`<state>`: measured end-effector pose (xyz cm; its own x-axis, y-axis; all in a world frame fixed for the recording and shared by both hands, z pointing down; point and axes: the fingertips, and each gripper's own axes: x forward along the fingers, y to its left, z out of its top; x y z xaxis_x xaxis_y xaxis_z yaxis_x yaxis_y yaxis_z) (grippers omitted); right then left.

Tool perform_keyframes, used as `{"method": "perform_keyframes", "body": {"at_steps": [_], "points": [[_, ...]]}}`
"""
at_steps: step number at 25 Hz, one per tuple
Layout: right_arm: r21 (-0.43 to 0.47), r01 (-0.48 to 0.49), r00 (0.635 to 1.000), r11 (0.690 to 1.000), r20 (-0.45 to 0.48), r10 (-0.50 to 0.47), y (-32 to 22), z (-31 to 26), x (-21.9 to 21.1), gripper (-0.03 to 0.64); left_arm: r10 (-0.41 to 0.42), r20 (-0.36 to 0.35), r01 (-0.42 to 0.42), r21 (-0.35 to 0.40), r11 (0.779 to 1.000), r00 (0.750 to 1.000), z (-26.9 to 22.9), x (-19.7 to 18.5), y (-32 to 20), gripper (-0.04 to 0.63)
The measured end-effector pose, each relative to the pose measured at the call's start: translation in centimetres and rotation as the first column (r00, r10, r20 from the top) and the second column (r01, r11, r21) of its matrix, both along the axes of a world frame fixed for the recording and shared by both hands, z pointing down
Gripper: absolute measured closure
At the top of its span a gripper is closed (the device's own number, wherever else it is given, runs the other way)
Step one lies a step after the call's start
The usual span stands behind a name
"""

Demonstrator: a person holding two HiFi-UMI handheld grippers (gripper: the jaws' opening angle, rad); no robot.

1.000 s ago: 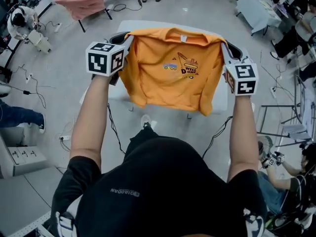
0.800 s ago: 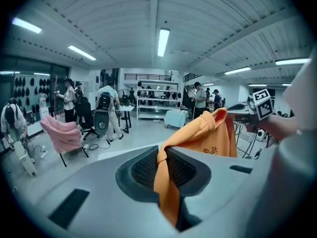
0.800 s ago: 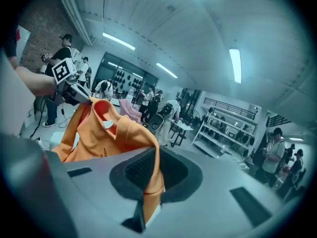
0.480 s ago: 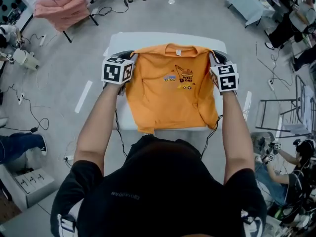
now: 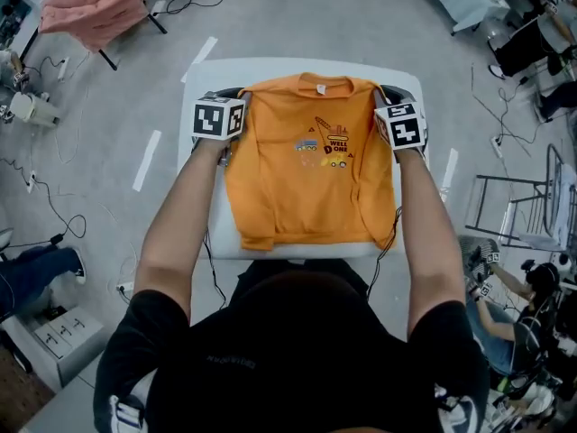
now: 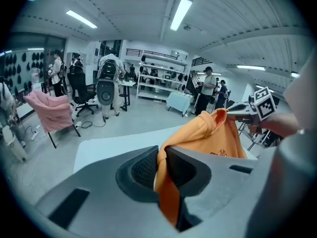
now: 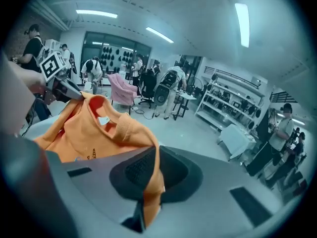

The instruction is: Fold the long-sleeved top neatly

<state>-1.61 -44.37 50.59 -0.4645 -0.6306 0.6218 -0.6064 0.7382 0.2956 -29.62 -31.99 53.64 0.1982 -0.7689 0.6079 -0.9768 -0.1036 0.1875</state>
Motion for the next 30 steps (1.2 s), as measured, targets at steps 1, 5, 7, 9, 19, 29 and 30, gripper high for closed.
{"method": "perform_keyframes", "body": {"at_steps": [1,5,7,9,19,29,30], "points": [[-0.021,0.006,1.0,1.0,-0.009,-0.006,-0.8,1.1,-0.4,0.593,-0.01,-0.001,0.01,-0.02,1.0,1.0,0.8,-0.3,-0.7,0.558],[-0.117,0.041,0.998,0.992,-0.042,-0.047,-3.4,5.7,-1.3,0.591,-0.041,0.005,0.041,-0.118,0.992,0.999,4.6,-1.2,-2.6,0.557],[-0.151,0.056,0.997,0.987,-0.049,-0.064,-4.4,7.7,-1.8,0.591,-0.046,0.026,0.05,-0.156,0.987,0.999,6.3,-1.5,-3.3,0.557],[-0.174,0.068,0.995,0.983,-0.059,-0.079,-5.3,9.6,-2.2,0.591,-0.059,0.037,0.065,-0.183,0.981,0.998,7.6,-1.8,-3.9,0.557],[-0.288,0.105,0.989,0.952,-0.067,-0.13,-6.9,15.5,-2.9,0.495,-0.114,0.092,0.133,-0.235,0.963,0.989,10.7,-2.5,-5.7,0.492],[-0.266,0.131,0.989,0.955,-0.026,-0.143,-4.7,11.6,-1.7,0.464,-0.045,0.063,0.053,-0.133,0.99,0.997,6.3,-0.1,-5.0,0.433],[-0.257,0.122,0.991,0.959,-0.019,-0.131,-4.2,11.0,-1.3,0.468,-0.041,0.058,0.047,-0.117,0.992,0.998,5.5,0.0,-4.6,0.433]]}}
